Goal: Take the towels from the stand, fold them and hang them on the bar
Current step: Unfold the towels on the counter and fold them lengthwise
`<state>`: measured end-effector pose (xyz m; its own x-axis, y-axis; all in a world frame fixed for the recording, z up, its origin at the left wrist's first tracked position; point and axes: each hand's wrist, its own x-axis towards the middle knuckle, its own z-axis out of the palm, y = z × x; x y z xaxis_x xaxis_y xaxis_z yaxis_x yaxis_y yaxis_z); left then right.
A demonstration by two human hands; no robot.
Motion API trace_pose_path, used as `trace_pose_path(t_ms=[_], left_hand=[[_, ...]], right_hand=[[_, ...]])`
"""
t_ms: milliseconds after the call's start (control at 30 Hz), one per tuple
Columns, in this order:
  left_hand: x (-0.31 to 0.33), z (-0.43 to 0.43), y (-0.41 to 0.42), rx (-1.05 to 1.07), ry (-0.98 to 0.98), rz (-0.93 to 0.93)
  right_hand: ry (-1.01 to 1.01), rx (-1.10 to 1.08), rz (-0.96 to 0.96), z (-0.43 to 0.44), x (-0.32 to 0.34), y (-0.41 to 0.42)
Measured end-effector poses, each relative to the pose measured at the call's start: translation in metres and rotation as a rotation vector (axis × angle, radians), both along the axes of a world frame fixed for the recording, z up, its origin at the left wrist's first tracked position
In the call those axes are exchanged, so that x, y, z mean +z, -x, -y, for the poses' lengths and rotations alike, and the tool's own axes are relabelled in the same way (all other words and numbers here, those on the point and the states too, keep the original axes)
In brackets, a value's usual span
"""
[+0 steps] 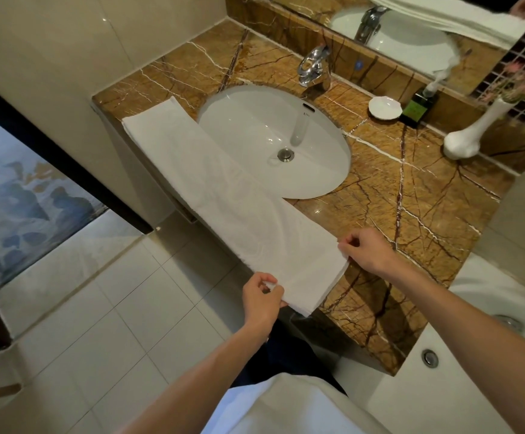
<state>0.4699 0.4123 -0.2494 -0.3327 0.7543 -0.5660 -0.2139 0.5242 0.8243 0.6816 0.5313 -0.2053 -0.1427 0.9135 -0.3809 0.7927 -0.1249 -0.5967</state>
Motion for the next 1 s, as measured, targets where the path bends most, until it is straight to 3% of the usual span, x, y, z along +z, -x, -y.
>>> trace_pose_path(t_ms=[300, 433, 567, 733, 833, 1000], left_hand=[[-0.004, 0.001, 0.006, 0.054, 0.027, 0.049], [-0.002, -0.002, 0.006, 0.017, 0.036, 0.002], [-0.001, 0.000, 0.009, -0.138, -0.015, -0.378], [-0.001, -0.017, 0.023, -0.554, -0.126, -1.099], [-0.005, -0.030, 0.030, -0.782, -0.059, -1.232], [-0.010, -0.034, 0.034, -0.855, -0.008, -1.223]], right_hand=[[-0.011, 0.029, 0.032, -0.001, -0.005, 0.002], [-0.178, 0.164, 0.222, 0.001, -0.003, 0.010], [-0.435, 0.346, 0.309, 0.010, -0.003, 0.033], [-0.374, 0.692, 0.393, 0.007, -0.001, 0.059], [-0.294, 0.743, 0.416, 0.004, -0.007, 0.068], [-0.242, 0.773, 0.495, 0.003, -0.011, 0.071]])
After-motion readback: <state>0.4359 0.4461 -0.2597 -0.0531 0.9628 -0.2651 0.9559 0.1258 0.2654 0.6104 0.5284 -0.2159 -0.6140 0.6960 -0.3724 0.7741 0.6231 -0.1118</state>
